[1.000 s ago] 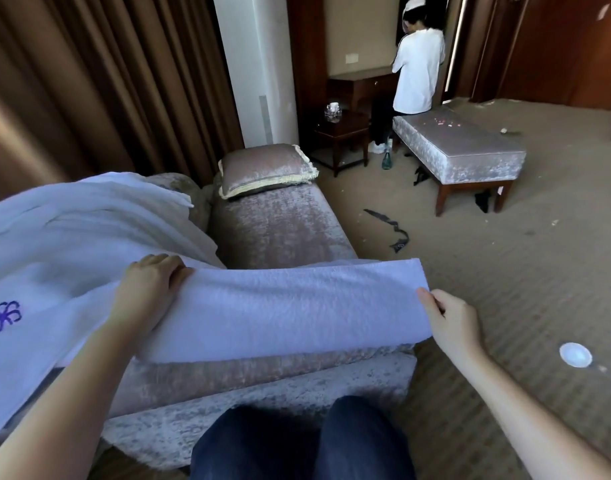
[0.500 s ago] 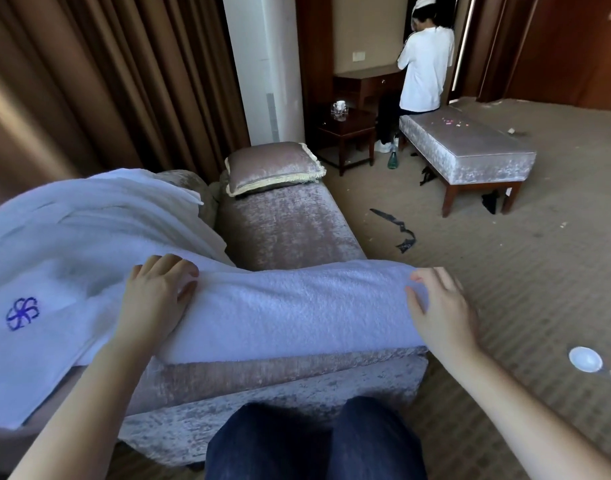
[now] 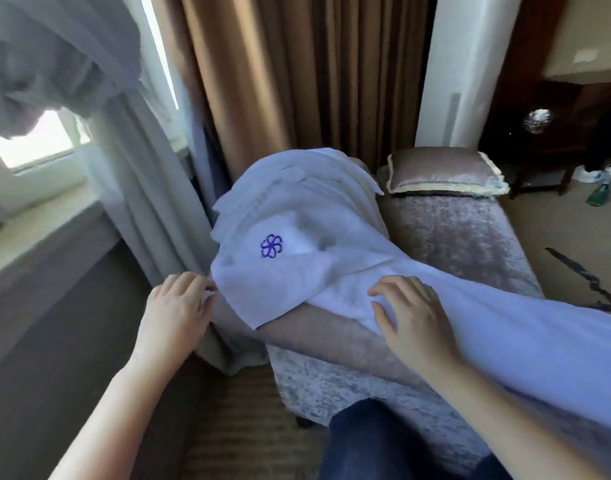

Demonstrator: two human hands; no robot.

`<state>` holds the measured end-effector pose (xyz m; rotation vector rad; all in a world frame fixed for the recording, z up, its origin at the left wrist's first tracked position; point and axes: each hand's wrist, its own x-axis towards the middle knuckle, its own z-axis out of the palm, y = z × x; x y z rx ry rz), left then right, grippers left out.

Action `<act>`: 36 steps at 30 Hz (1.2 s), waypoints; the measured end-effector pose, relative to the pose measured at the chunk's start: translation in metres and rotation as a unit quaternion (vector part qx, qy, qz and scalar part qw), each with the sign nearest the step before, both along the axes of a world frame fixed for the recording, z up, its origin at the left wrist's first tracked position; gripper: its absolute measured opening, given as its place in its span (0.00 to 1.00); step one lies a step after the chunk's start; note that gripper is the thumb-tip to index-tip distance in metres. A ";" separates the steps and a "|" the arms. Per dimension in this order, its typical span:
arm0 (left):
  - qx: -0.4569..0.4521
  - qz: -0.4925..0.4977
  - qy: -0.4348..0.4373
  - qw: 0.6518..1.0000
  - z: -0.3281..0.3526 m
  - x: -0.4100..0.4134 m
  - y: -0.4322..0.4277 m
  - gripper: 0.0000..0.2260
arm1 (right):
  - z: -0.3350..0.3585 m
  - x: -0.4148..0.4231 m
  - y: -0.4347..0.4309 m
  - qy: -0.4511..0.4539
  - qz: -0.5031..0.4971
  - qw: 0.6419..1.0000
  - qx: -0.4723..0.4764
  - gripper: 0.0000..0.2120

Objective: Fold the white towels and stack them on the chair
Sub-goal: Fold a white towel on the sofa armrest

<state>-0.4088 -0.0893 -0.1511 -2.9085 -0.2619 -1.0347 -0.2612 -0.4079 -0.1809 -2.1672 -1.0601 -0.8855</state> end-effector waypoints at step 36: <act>-0.432 -0.036 -0.061 0.899 0.021 0.072 0.044 0.15 | 0.076 0.101 0.169 0.256 0.012 0.966 -0.018 0.19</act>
